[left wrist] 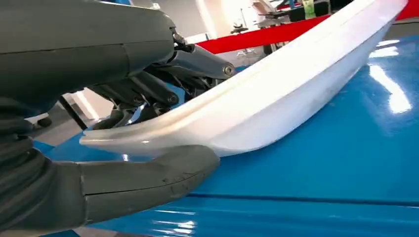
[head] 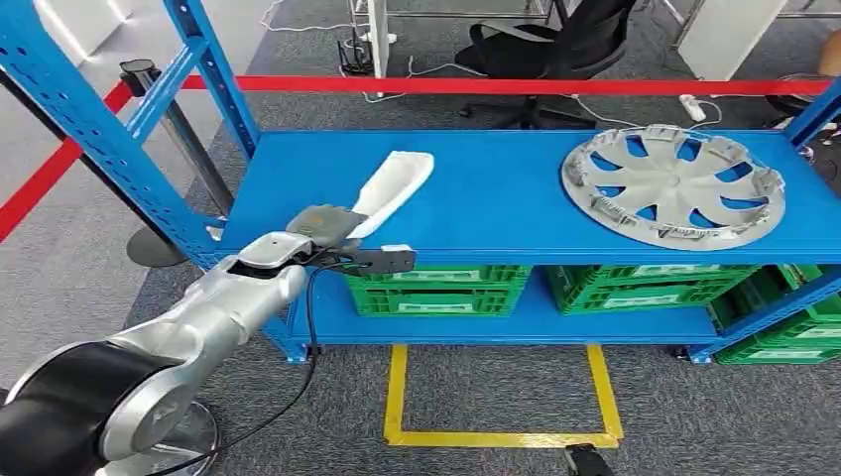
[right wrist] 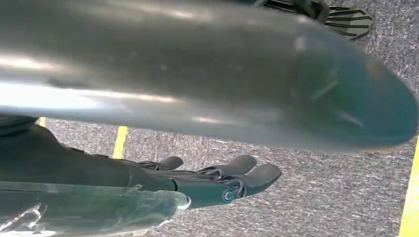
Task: Take the parts from the cabinet and place them on the table.
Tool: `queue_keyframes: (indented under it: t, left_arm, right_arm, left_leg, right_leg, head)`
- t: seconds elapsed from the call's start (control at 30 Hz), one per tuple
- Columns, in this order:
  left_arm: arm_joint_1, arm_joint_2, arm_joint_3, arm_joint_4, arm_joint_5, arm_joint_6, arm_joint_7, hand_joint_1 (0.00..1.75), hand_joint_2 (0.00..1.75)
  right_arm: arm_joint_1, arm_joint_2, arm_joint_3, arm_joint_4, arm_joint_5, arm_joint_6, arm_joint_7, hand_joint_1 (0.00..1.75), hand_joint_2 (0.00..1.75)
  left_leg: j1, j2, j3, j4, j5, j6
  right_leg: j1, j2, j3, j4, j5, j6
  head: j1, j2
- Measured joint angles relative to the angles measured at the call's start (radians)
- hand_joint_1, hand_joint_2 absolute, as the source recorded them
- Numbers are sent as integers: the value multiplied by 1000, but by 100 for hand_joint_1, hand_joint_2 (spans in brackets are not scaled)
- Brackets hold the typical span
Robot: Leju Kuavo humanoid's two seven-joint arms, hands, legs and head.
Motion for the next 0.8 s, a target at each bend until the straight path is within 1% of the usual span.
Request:
queue_keyframes:
  t: [0.8]
  left_arm:
    - [-2,0,0,0,-9,-10,-7,175,175]
  right_arm:
    - [0,0,0,0,6,-2,2,0,0]
  left_leg:
    - [0,0,0,0,0,0]
  right_leg:
    - [0,0,0,0,0,0]
  head:
    - [0,0]
